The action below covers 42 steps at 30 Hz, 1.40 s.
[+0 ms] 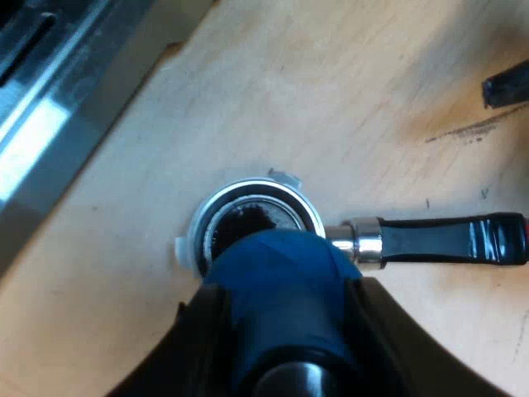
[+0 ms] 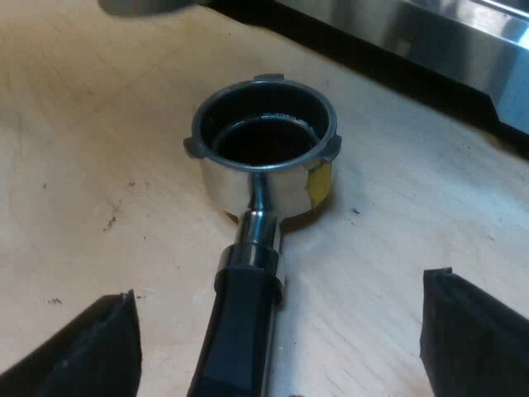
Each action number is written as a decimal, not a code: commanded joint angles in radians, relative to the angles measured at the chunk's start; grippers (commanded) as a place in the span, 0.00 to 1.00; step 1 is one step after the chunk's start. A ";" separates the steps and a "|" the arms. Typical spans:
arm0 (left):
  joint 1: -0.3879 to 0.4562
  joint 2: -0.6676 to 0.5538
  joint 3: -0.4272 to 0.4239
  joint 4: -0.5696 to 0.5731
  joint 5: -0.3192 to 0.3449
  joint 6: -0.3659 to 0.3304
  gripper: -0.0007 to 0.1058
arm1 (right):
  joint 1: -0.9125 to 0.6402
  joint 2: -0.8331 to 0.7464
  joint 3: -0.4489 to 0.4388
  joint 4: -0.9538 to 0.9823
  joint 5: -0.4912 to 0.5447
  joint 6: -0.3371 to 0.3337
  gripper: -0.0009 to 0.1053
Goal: Grind coffee beans and then tamp
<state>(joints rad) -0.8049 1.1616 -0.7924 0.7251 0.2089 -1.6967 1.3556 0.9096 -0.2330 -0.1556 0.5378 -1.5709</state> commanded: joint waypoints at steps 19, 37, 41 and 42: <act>-0.003 0.149 -0.007 -0.118 0.012 0.004 0.01 | 0.000 -0.003 0.001 -0.004 -0.005 0.004 0.67; -0.003 0.254 -0.007 -0.151 0.022 0.004 0.01 | 0.000 -0.003 0.001 -0.004 -0.005 0.004 0.67; -0.003 0.266 -0.007 -0.154 0.036 0.004 0.01 | 0.000 -0.003 0.001 -0.004 -0.005 0.004 0.67; -0.003 0.272 -0.005 -0.155 0.036 0.004 0.01 | 0.000 -0.003 0.001 -0.004 -0.005 0.004 0.67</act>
<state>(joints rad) -0.8049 1.4320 -0.7946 0.5718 0.2335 -1.6967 1.3556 0.9096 -0.2330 -0.1556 0.5378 -1.5709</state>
